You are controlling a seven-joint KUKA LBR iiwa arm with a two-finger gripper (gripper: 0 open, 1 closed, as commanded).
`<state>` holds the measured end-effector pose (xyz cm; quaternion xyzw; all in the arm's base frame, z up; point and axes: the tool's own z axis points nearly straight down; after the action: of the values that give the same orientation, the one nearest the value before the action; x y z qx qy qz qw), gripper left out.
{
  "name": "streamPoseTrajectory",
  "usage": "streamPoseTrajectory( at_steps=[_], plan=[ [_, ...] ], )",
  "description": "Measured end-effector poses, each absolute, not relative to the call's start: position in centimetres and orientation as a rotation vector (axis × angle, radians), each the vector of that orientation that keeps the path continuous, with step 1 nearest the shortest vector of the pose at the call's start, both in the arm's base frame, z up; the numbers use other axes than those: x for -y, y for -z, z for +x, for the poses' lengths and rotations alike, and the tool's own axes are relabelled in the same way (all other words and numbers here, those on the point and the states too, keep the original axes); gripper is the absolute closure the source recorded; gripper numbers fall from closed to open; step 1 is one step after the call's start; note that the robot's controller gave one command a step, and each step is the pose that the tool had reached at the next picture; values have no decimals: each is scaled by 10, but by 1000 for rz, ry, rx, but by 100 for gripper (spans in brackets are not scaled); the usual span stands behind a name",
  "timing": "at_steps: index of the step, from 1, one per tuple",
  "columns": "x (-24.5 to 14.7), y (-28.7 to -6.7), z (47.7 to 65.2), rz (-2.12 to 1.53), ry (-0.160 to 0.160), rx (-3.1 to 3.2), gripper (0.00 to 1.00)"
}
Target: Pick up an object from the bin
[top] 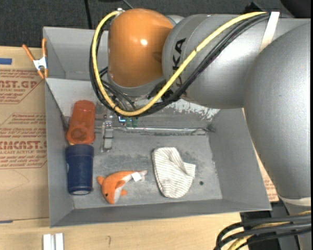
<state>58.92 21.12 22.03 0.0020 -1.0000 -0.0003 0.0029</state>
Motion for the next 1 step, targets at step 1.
streamPoseTrajectory(
  at_steps=[1],
  plan=[
    [-210,-226,591,3,3,3143,0]
  ],
)
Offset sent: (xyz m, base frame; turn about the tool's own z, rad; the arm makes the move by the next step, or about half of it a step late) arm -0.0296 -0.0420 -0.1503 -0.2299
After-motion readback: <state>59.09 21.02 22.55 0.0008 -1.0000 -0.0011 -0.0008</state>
